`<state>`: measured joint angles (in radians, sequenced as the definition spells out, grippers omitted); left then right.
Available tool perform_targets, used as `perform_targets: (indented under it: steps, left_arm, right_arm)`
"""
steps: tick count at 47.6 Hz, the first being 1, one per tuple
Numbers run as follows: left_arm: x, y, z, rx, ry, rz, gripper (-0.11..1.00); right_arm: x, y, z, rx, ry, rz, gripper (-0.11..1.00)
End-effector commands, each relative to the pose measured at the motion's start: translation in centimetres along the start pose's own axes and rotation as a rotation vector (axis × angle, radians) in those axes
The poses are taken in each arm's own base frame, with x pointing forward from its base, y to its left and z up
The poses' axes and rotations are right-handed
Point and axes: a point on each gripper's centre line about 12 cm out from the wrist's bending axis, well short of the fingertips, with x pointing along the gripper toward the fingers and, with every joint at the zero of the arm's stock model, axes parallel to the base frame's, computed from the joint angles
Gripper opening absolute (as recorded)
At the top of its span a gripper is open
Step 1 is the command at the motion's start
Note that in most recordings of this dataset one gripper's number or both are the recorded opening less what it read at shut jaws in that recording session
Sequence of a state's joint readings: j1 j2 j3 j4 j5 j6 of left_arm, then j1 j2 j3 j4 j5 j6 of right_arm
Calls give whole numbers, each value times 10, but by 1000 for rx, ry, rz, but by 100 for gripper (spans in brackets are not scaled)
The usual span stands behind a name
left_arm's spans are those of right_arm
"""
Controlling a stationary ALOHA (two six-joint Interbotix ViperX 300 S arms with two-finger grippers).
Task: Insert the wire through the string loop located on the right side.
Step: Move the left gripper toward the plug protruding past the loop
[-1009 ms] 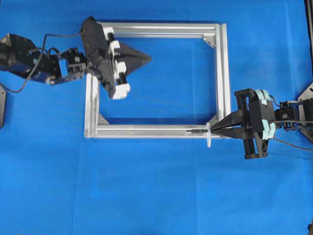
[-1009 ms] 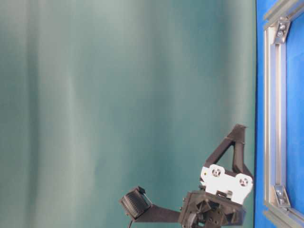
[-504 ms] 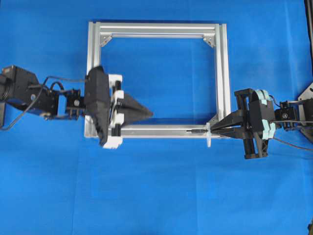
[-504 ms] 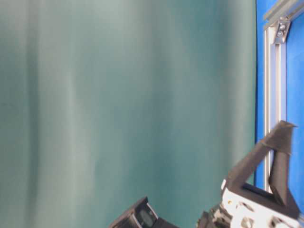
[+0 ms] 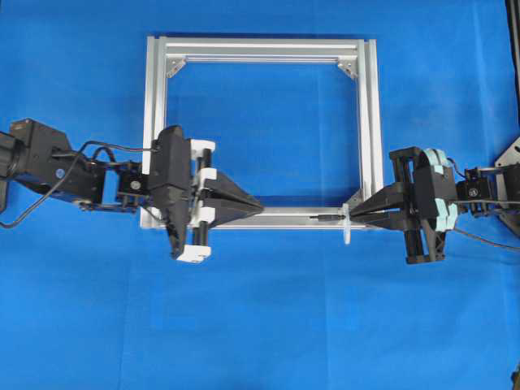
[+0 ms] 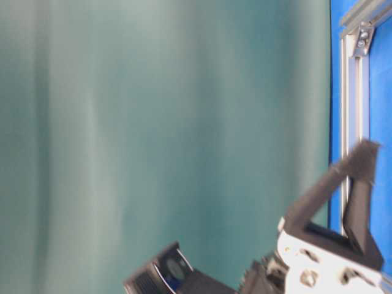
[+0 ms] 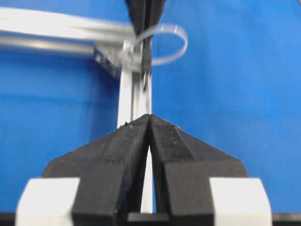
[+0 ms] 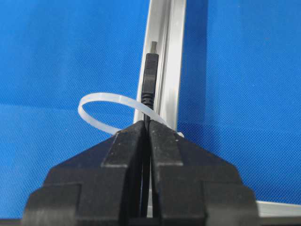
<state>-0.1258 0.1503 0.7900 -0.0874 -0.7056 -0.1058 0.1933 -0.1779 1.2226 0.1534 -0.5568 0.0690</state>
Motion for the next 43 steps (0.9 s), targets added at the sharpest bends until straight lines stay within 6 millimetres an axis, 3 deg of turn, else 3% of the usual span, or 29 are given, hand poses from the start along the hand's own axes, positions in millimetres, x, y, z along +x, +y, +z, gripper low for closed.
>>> perform_targets:
  steps: [1,25,43]
  left_arm:
    - [13,-6,19,3,-43,-14,0]
    - [82,-6,54,2,-17,0,0]
    - [92,-3,49,6,29,8,0]
  right_arm:
    - [2,1,9,5,-32,2,-4]
    - [2,1,10,5,-34,2,-4]
    - [2,1,10,5,-34,2,-4]
